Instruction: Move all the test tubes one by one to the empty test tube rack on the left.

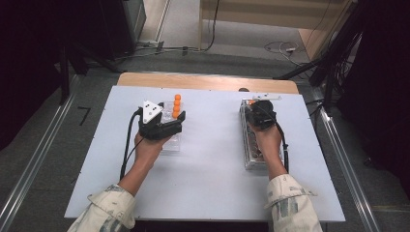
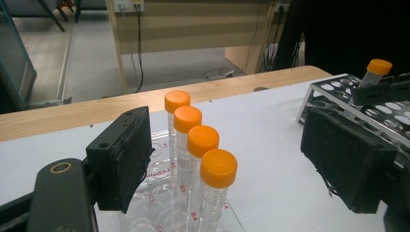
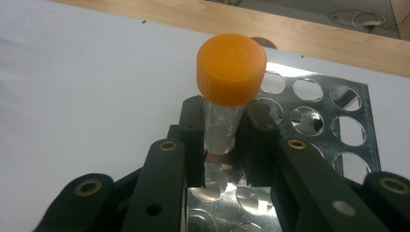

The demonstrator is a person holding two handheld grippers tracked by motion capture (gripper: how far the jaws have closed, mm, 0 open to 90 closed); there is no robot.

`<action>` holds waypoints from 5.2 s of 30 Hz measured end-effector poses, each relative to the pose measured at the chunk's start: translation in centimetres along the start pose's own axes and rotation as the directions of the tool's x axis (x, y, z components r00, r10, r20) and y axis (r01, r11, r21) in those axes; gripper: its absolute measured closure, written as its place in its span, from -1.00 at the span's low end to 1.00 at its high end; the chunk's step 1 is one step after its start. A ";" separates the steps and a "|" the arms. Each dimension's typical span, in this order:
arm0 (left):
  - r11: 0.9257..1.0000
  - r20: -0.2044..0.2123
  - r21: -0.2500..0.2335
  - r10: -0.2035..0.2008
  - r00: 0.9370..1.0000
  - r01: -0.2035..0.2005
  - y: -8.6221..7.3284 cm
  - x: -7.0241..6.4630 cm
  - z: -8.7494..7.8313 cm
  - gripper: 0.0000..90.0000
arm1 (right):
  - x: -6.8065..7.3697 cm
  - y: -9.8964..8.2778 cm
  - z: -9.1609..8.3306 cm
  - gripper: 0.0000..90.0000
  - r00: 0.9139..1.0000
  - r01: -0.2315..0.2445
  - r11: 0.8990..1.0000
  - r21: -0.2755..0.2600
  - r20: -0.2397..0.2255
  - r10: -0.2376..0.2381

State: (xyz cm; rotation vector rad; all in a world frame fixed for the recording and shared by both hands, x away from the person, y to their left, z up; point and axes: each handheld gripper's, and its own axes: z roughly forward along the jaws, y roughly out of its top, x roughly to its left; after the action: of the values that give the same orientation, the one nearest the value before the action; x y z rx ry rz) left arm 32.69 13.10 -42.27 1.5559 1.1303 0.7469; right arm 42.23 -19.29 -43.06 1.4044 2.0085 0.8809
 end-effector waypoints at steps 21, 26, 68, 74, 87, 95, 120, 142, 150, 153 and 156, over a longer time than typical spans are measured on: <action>1.000 0.012 -0.014 -0.002 1.000 0.003 0.3 -0.2 -0.3 -0.58 | 0.3 0.2 -2.8 0.60 1.000 0.017 0.990 -0.137 -0.007 -0.019; 1.000 0.023 -0.021 0.001 1.000 0.000 0.5 -0.4 -0.4 -0.58 | 0.1 0.5 -4.4 0.60 1.000 0.014 0.985 -0.169 -0.021 -0.018; 0.995 0.320 0.004 0.091 0.943 -0.098 1.2 -4.9 -1.2 0.02 | 12.8 -0.9 -6.1 0.60 0.850 0.292 0.950 -0.108 -0.426 -0.310; 0.993 0.341 0.020 0.106 0.934 -0.120 0.9 -5.2 -0.9 0.25 | 13.3 -1.0 -6.1 0.60 0.839 0.309 0.944 -0.113 -0.435 -0.327; 0.997 0.294 -0.004 0.079 0.953 -0.081 1.8 -3.0 -1.9 0.54 | 12.9 -0.9 -6.2 -0.04 0.842 0.293 0.949 -0.113 -0.440 -0.313; 0.999 0.202 -0.034 0.027 0.979 -0.020 2.5 -0.6 -2.7 0.54 | 11.4 -1.2 -5.8 -0.26 0.870 0.251 0.963 -0.101 -0.412 -0.270; 0.999 0.079 0.017 -0.042 0.996 0.041 -0.8 0.6 -0.9 0.54 | 11.2 -1.3 -5.9 -0.26 0.869 0.257 0.961 -0.105 -0.410 -0.277; 1.000 0.062 0.002 -0.021 0.998 0.021 -1.9 -0.5 -1.7 -0.20 | 10.2 -1.7 -6.6 -0.32 0.874 0.226 0.963 -0.145 -0.407 -0.266; 1.000 0.048 0.014 -0.024 0.999 0.023 -1.7 -0.7 -2.9 -0.51 | 8.0 -2.5 -7.6 -0.38 0.893 0.191 0.967 -0.168 -0.379 -0.242; 1.000 0.038 0.020 -0.024 0.999 0.023 -1.7 -0.7 -3.3 -0.61 | 6.9 -2.8 -8.0 -0.40 0.901 0.176 0.969 -0.175 -0.368 -0.230; 0.999 0.033 0.026 -0.024 0.999 0.023 -1.8 -0.5 -3.8 -0.65 | 6.0 -3.2 -8.2 -0.42 0.909 0.162 0.970 -0.182 -0.356 -0.218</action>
State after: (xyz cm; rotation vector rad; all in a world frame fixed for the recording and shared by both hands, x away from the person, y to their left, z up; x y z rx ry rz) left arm 28.59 14.07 -42.93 1.5680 1.1353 0.6907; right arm 32.36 -16.16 -40.50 0.9912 2.2550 1.2544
